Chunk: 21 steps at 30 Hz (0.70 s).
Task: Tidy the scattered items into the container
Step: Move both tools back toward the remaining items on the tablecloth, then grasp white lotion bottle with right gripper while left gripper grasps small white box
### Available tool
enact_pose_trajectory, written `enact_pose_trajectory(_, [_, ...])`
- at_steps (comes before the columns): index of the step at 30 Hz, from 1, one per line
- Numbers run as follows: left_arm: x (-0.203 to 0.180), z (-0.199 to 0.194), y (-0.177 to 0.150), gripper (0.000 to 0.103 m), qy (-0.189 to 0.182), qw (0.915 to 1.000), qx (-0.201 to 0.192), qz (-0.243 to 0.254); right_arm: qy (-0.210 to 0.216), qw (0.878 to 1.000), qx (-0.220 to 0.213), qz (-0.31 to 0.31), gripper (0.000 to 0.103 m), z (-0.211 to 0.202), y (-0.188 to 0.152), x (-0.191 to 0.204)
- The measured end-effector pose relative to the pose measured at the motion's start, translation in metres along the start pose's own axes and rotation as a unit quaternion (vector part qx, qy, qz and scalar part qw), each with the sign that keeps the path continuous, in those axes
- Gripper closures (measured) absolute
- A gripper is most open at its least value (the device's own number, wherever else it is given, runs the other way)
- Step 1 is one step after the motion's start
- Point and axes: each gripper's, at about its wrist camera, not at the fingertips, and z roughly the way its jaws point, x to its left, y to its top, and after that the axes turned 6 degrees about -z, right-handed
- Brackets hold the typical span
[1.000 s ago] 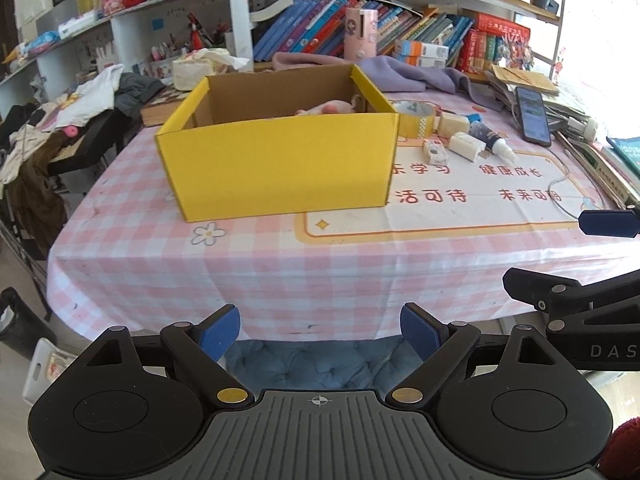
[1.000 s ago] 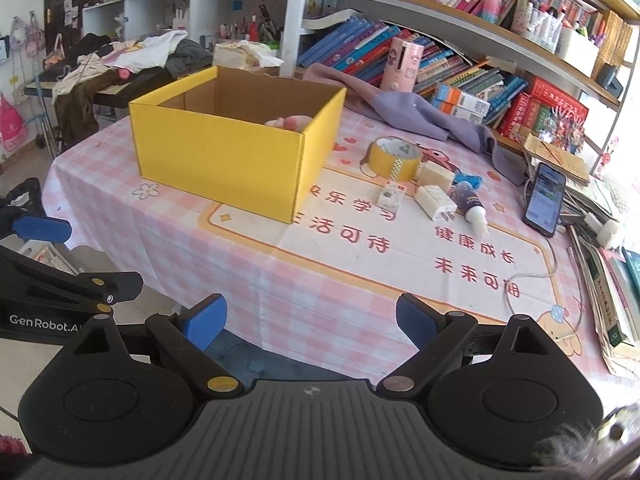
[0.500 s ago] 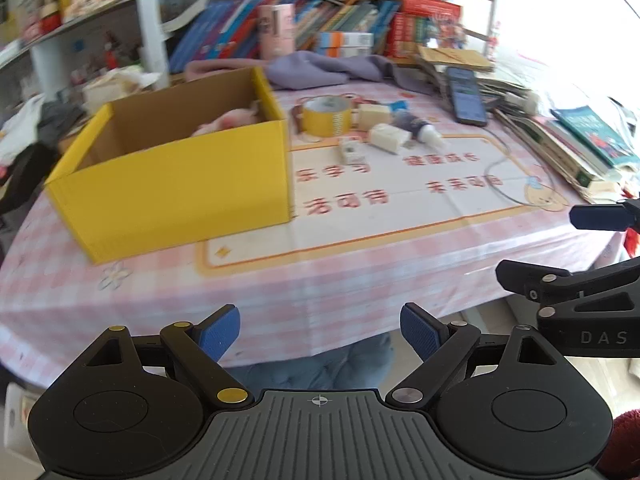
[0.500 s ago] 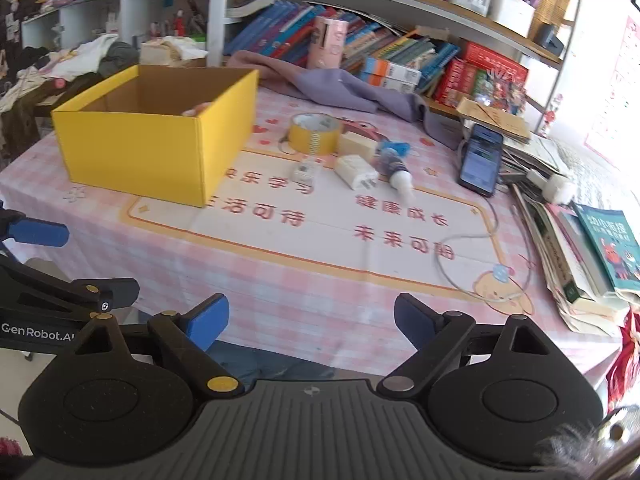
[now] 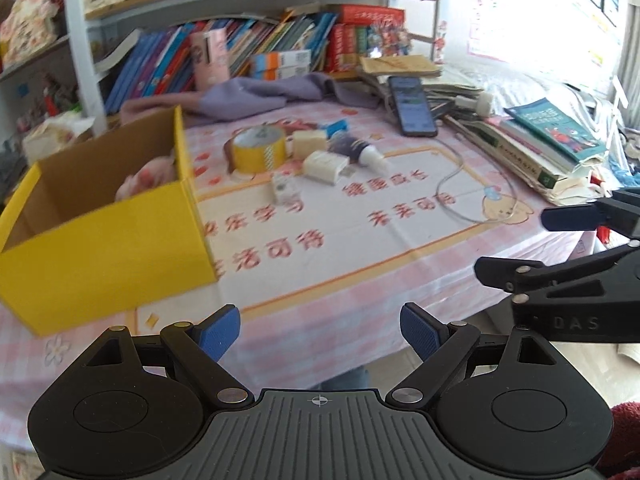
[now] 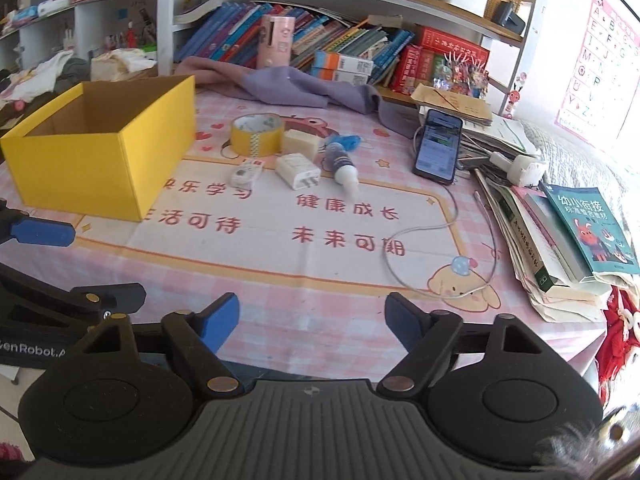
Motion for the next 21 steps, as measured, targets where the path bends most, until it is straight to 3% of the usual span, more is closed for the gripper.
enact_pose_trajectory(13, [-0.015, 0.051, 0.041, 0.014, 0.013, 0.9999, -0.006, -0.003, 0.026, 1.0, 0.01, -0.002, 0.031, 0.053, 0.028, -0.041])
enact_pose_trajectory(21, [-0.019, 0.09, 0.072, 0.014, 0.051, 0.9981, 0.004, -0.034, 0.055, 0.998, 0.014, -0.012, 0.031, 0.099, 0.056, -0.08])
